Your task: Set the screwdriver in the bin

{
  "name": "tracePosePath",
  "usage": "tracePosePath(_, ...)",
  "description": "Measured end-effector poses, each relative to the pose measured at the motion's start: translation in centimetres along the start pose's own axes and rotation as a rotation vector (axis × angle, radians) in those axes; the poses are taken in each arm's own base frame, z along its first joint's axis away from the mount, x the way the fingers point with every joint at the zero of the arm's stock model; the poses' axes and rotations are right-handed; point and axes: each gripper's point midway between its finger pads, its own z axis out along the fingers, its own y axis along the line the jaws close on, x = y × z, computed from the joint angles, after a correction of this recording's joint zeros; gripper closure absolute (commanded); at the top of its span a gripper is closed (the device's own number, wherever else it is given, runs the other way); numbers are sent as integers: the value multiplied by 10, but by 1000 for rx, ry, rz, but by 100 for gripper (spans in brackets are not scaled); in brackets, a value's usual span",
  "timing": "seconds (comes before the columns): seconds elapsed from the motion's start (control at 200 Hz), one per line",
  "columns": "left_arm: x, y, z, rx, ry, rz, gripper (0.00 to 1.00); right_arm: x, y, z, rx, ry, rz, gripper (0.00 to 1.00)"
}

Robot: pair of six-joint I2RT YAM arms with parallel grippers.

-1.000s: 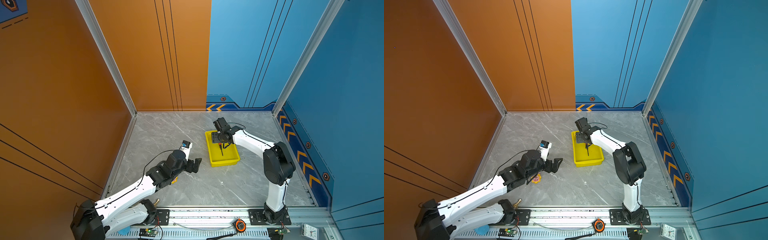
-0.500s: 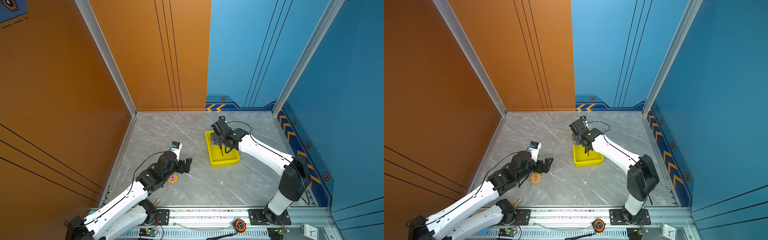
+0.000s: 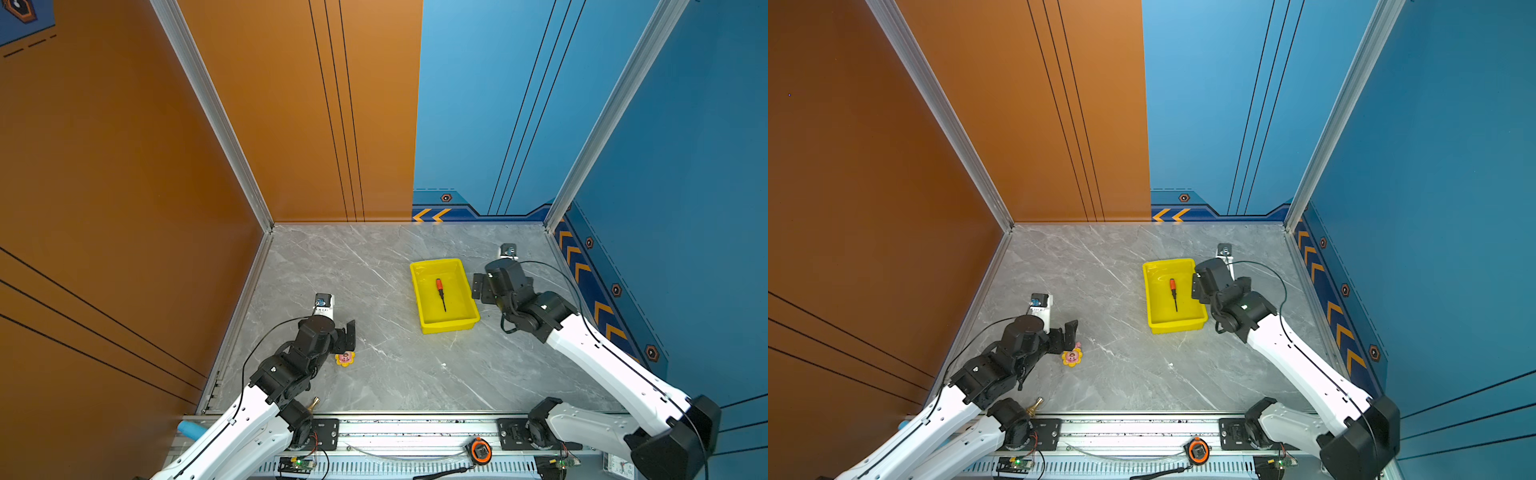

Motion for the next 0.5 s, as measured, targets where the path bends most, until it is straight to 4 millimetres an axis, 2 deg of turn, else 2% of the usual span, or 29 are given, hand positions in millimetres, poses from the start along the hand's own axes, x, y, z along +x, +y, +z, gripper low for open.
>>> tracePosePath(0.1, -1, 17, -1, -65, -18, -28, 2, 1, -38, -3, 29, -38, 66, 0)
tracePosePath(0.285, -4, 41, 3, -149, -23, -37, 2, 19, -87, 4, 88, -38, 132, 0)
tracePosePath(0.501, -1, 61, 21, -231, -13, 1, 2, 35, -97, 14, 112, -75, 125, 0)
